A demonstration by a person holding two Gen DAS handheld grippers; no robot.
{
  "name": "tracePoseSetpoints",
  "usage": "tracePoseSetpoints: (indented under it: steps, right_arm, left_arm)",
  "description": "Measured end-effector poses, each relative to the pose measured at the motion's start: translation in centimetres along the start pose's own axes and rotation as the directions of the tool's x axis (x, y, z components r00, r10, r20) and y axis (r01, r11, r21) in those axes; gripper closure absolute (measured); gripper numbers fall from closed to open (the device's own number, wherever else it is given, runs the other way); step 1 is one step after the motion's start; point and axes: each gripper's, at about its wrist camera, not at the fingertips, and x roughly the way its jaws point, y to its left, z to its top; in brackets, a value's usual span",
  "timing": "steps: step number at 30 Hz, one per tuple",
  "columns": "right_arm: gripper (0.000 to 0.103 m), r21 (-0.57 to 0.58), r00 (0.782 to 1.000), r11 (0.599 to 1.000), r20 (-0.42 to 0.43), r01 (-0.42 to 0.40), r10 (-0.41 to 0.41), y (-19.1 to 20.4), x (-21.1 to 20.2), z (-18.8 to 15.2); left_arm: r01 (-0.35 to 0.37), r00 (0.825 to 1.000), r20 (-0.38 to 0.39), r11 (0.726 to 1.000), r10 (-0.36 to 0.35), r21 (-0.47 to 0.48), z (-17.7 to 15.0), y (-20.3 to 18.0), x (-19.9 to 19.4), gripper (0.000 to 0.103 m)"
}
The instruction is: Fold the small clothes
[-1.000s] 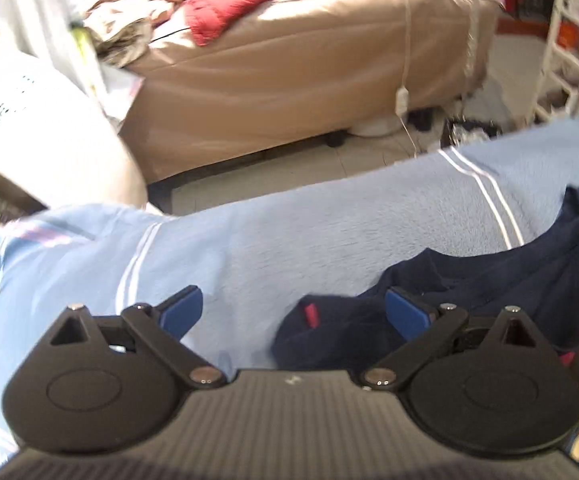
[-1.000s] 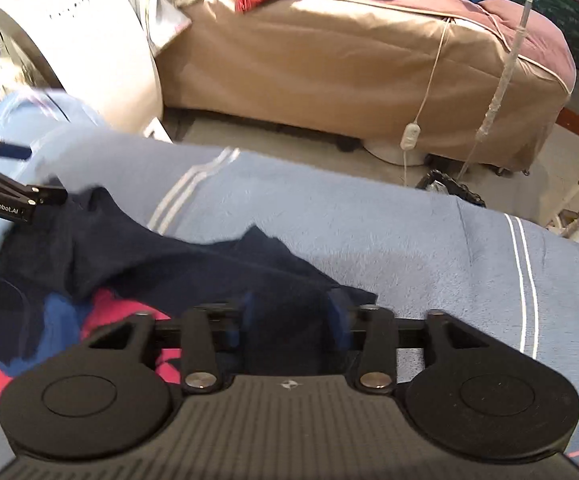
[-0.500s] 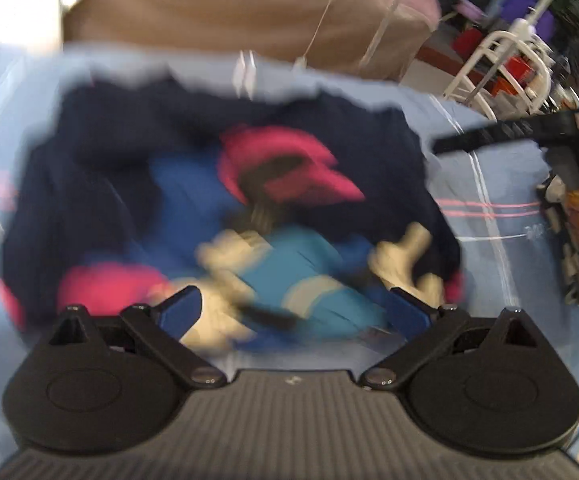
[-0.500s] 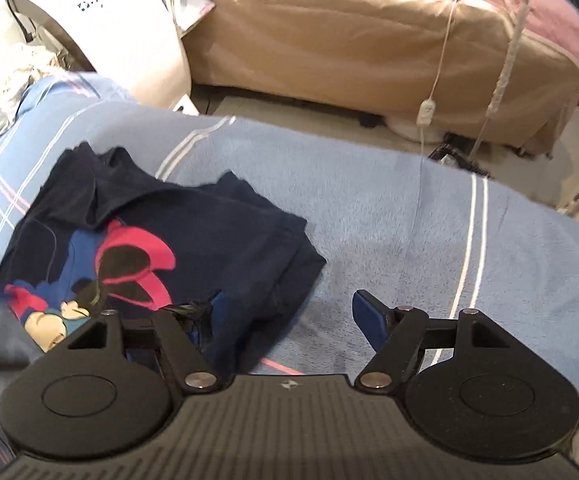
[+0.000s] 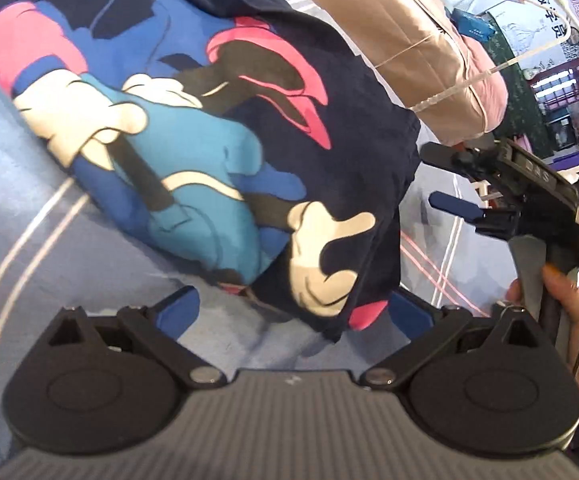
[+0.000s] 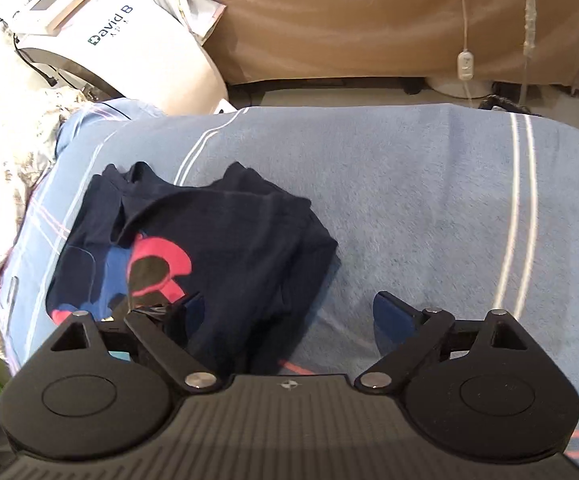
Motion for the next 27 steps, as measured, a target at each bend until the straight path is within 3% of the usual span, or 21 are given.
tracePoseSetpoints:
  steps: [6,10,14,16,18,21,27]
  right_arm:
    - [0.000,-0.047,0.999,0.999,-0.035,0.024,-0.026,0.3,2.0,1.1]
    - [0.003,-0.018,0.998,0.999,-0.046,-0.050,0.049,-0.1,2.5,1.2]
    - [0.005,-0.024,0.995,0.997,-0.075,-0.074,0.072,0.4,3.2,1.2]
    - [0.008,-0.012,0.995,0.997,-0.072,-0.075,0.074,0.4,3.5,1.4]
    - [0.009,0.016,0.994,0.996,-0.062,-0.085,0.086,0.1,3.6,1.5]
    - [0.009,0.004,0.994,0.996,-0.068,-0.085,0.085,0.2,3.8,1.5]
    - [0.012,-0.042,0.994,0.997,-0.090,-0.070,0.066,0.6,3.9,1.6]
  left_arm:
    - [0.012,0.999,0.033,0.999,-0.010,-0.043,-0.7,-0.6,1.1,0.001]
    - [0.029,0.997,0.068,0.997,-0.024,-0.074,-1.0,-1.1,1.2,0.008]
    - [0.030,0.995,0.093,0.995,-0.020,-0.100,-1.2,-0.6,1.1,0.032]
    - [0.047,0.995,0.097,0.989,-0.033,-0.141,-1.1,-0.3,1.2,0.050]
    - [0.070,0.995,0.091,0.975,-0.051,-0.211,-1.4,-0.1,1.4,0.059]
    - [0.105,0.993,0.078,0.954,-0.086,-0.281,-2.5,0.3,2.0,0.064]
    - [0.120,0.987,0.143,0.946,-0.079,-0.302,-2.5,0.8,1.5,0.067]
